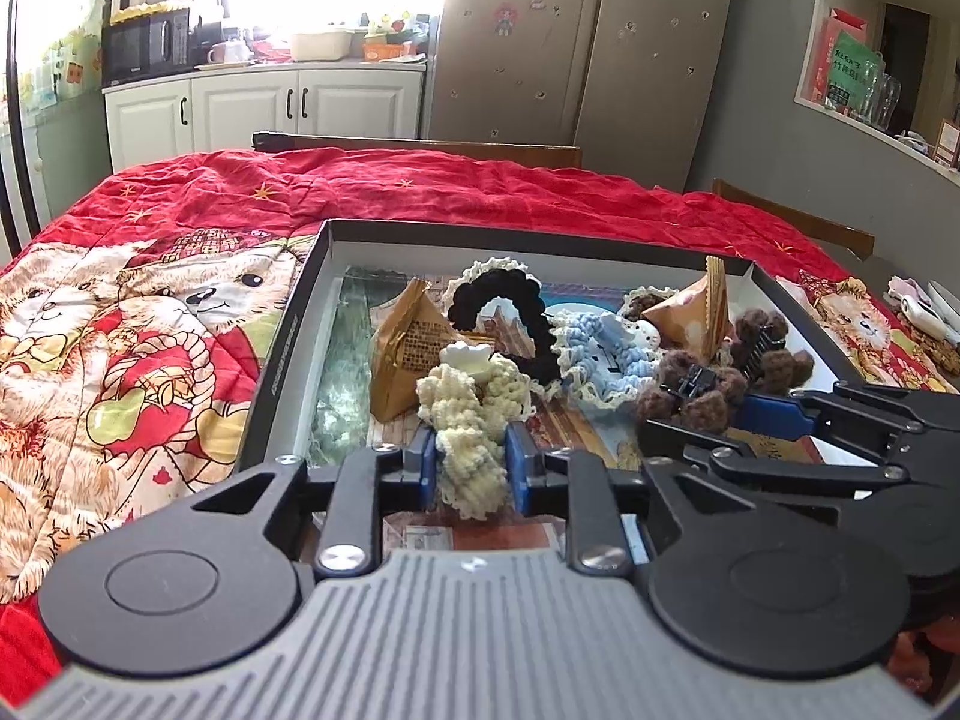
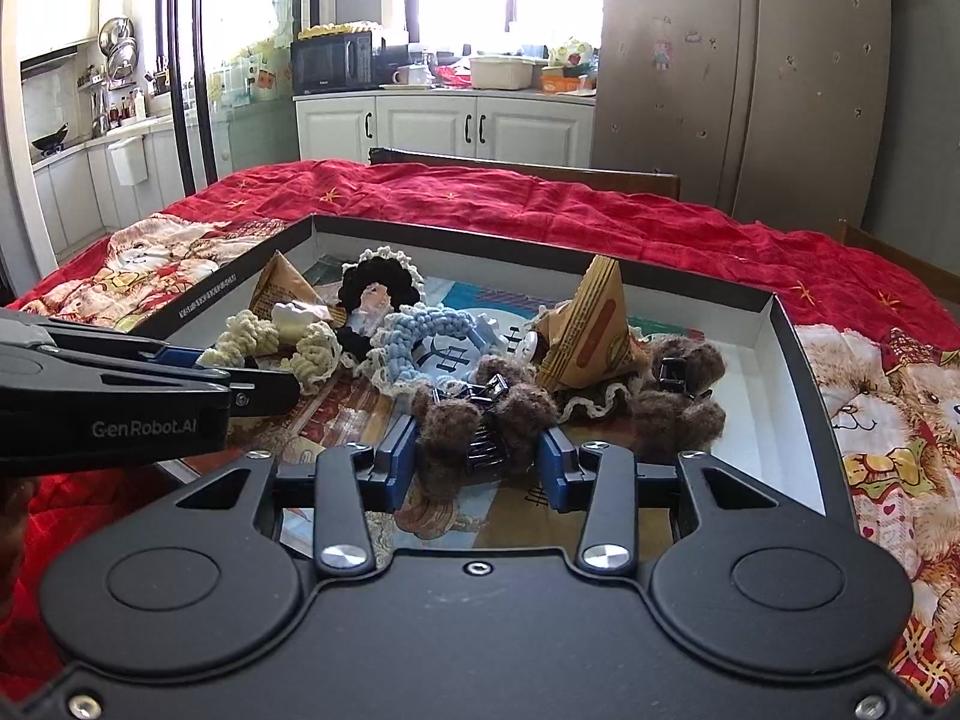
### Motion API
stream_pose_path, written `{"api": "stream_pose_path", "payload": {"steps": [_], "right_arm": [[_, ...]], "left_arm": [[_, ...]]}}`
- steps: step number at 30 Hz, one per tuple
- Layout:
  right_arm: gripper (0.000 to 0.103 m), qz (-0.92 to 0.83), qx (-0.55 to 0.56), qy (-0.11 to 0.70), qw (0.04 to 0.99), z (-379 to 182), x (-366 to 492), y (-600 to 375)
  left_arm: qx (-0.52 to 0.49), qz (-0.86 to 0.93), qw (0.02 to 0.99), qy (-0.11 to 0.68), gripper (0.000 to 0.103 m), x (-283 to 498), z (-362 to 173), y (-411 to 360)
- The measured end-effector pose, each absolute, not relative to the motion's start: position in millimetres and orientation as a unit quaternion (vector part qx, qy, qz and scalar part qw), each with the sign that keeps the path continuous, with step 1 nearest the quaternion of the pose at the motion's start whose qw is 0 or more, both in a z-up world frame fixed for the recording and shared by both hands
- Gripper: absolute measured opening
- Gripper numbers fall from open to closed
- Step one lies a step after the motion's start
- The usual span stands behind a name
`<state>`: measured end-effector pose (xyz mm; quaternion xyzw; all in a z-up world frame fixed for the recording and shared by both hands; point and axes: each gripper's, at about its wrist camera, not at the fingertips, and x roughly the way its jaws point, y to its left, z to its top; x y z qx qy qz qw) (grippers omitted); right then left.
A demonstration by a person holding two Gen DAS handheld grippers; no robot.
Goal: Organize objects
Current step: 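Lower the cream scrunchie and brown pompom into the box, then open the left gripper on the scrunchie while the right releases the pompom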
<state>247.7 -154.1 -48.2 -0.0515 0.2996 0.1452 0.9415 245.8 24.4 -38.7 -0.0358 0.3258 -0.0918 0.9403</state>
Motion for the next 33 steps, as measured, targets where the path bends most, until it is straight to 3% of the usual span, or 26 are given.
{"api": "stream_pose_path", "payload": {"steps": [6,13,33], "right_arm": [[0.044,0.145,-0.047,0.307,0.939,-49,250,-155],[0.044,0.145,-0.048,0.306,0.940,-49,250,-156],[0.060,0.130,-0.051,0.261,0.955,-28,223,-159]], "left_arm": [[-0.032,-0.090,0.940,0.327,0.048,245,-39,24],[-0.026,-0.088,0.942,0.322,0.062,242,-37,23],[-0.019,-0.077,0.956,0.283,0.075,217,-15,27]]}}
